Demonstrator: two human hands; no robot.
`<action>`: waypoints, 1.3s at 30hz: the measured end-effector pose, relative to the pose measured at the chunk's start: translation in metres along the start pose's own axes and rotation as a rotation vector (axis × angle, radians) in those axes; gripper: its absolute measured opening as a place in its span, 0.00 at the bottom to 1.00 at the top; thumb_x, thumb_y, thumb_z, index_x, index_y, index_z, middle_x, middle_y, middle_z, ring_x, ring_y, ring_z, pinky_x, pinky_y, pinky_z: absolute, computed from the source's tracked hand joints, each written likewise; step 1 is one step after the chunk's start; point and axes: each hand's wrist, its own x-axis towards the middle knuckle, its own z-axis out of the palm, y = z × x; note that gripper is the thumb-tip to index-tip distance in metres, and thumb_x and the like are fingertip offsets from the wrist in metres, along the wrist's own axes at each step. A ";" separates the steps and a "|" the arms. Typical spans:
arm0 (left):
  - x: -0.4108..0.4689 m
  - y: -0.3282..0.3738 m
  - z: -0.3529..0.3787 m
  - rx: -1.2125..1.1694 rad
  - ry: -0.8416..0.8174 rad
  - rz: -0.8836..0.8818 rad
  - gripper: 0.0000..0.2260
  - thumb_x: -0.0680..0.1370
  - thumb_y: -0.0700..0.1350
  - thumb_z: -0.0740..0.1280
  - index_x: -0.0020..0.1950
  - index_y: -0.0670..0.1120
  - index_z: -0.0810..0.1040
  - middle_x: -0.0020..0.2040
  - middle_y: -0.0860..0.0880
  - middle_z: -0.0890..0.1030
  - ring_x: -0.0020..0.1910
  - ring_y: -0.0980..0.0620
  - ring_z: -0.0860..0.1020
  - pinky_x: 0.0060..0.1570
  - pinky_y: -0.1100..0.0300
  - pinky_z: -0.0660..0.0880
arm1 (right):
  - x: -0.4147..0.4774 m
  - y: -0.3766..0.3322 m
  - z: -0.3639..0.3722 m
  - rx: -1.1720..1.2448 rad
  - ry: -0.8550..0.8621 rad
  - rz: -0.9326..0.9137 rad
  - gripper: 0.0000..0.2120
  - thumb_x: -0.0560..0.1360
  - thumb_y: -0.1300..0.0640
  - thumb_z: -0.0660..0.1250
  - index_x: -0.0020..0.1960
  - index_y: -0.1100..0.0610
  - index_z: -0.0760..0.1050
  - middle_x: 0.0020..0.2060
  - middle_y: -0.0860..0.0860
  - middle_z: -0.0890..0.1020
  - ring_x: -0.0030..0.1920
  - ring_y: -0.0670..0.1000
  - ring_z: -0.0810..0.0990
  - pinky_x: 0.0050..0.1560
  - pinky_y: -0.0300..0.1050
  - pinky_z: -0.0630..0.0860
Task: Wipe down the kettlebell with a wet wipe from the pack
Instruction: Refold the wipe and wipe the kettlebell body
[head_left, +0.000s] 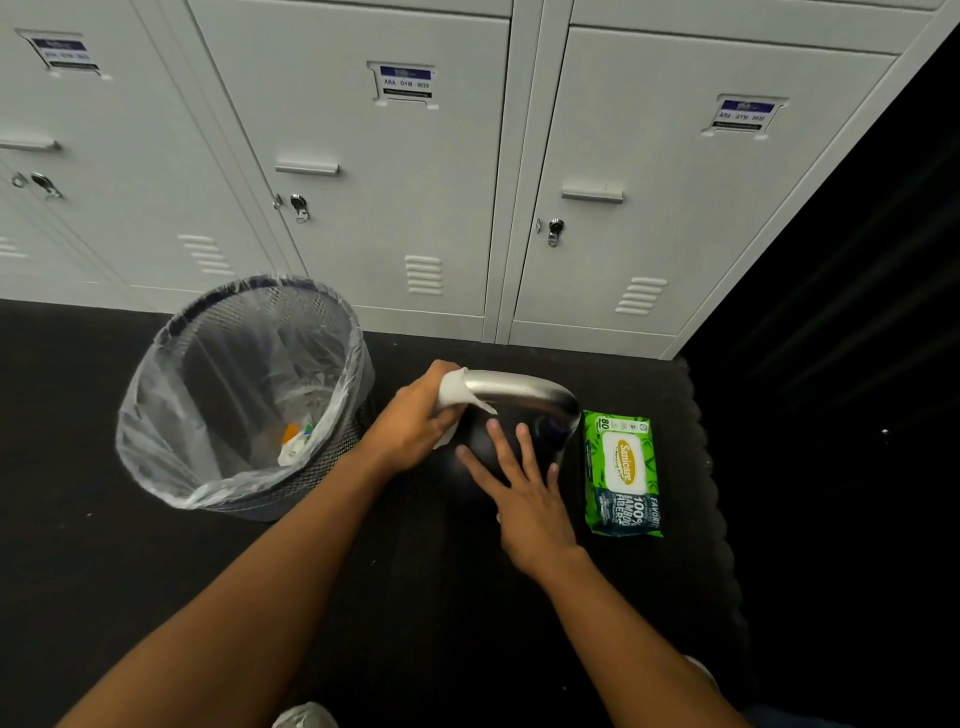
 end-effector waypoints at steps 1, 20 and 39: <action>0.005 -0.001 0.000 0.022 0.018 -0.018 0.16 0.79 0.44 0.69 0.65 0.52 0.71 0.55 0.51 0.80 0.52 0.55 0.79 0.51 0.56 0.76 | 0.001 0.000 0.000 -0.005 0.002 -0.001 0.56 0.74 0.69 0.67 0.73 0.31 0.30 0.73 0.41 0.22 0.74 0.56 0.22 0.73 0.74 0.46; 0.021 0.013 -0.009 0.119 -0.052 -0.253 0.16 0.71 0.38 0.75 0.58 0.45 0.81 0.50 0.46 0.84 0.51 0.47 0.81 0.53 0.53 0.77 | -0.004 -0.003 -0.002 -0.016 -0.007 0.003 0.56 0.72 0.69 0.67 0.76 0.33 0.33 0.74 0.43 0.23 0.74 0.56 0.22 0.74 0.73 0.45; -0.027 0.041 0.019 0.012 0.383 0.125 0.14 0.81 0.48 0.59 0.64 0.49 0.77 0.62 0.57 0.74 0.60 0.56 0.71 0.63 0.57 0.68 | -0.006 -0.004 -0.005 0.011 -0.002 -0.001 0.54 0.75 0.61 0.68 0.70 0.30 0.26 0.73 0.41 0.22 0.73 0.55 0.21 0.74 0.72 0.42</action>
